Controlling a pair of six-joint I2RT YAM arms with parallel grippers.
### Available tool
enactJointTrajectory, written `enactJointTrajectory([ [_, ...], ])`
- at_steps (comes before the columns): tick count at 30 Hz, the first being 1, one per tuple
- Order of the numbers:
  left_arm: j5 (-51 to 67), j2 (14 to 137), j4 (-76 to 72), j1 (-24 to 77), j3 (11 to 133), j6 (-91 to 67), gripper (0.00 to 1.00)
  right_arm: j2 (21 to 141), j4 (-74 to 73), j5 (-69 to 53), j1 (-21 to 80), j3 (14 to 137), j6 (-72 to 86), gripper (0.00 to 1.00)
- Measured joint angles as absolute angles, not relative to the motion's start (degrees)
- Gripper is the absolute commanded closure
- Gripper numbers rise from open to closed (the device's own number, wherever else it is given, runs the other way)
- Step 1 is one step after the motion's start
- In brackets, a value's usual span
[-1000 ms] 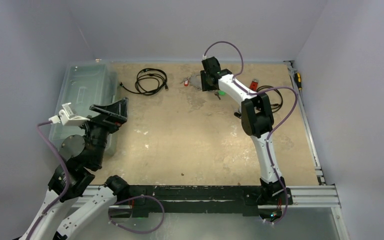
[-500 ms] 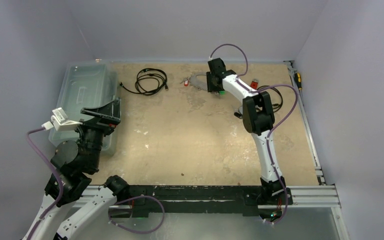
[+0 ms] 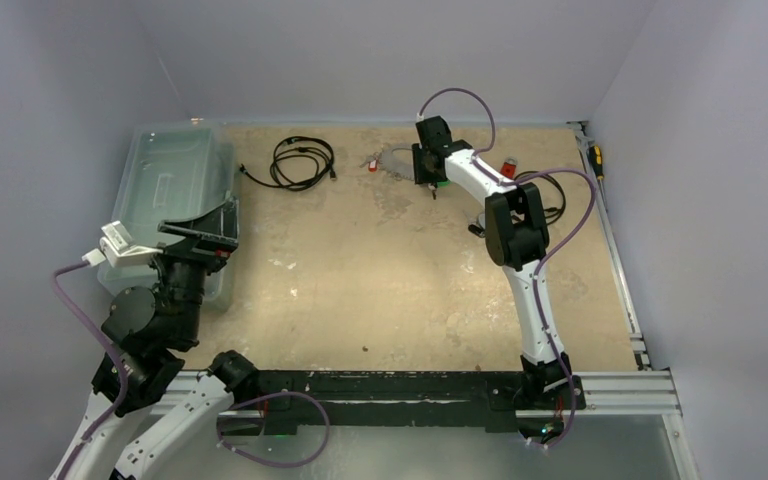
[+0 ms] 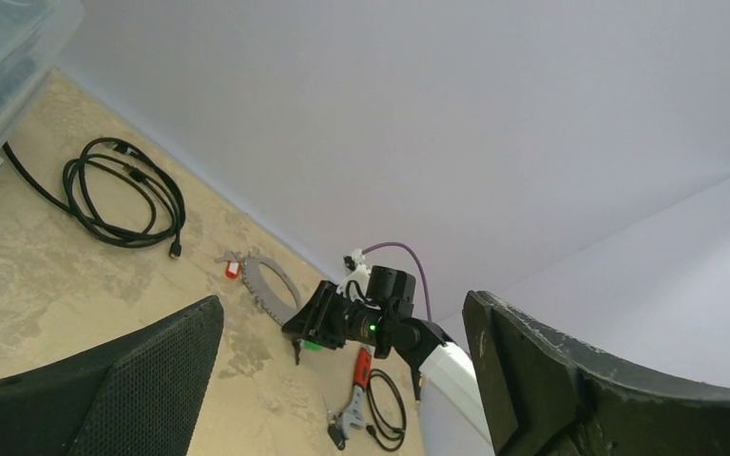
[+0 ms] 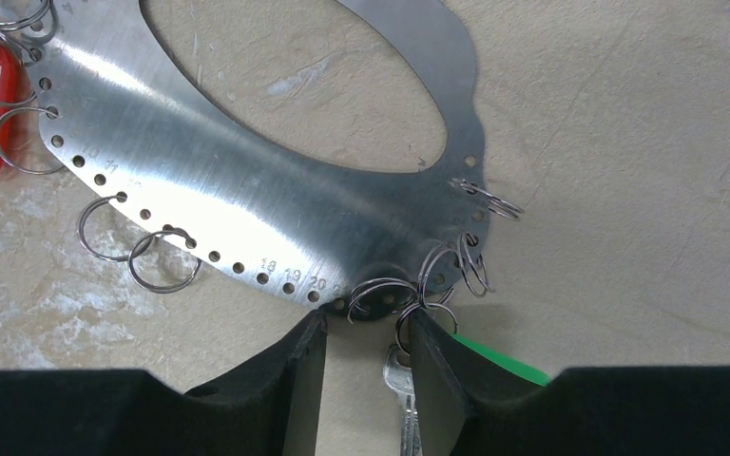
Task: Put the keys on the keyring
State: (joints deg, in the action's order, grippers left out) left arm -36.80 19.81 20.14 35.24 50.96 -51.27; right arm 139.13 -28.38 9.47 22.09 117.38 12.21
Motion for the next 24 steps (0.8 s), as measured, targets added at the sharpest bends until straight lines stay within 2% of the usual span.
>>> enactJointTrajectory([
  [6, -36.82, 21.43, 20.14, 34.57, 50.54, -51.24, 0.06, 139.13, -28.38, 9.5, 22.11, 117.38, 11.79, 0.6],
  [14, -35.77, 21.69, 19.31, 33.5, 49.15, -50.46, 0.07, 139.13, -28.64, 9.72, 22.11, 117.45, 10.68, 0.5],
  [24, -33.04, 21.78, 17.47, 32.53, 48.25, -49.6, 0.09, 139.04, -29.26, 9.72, 22.11, 118.72, 9.63, 0.48],
])
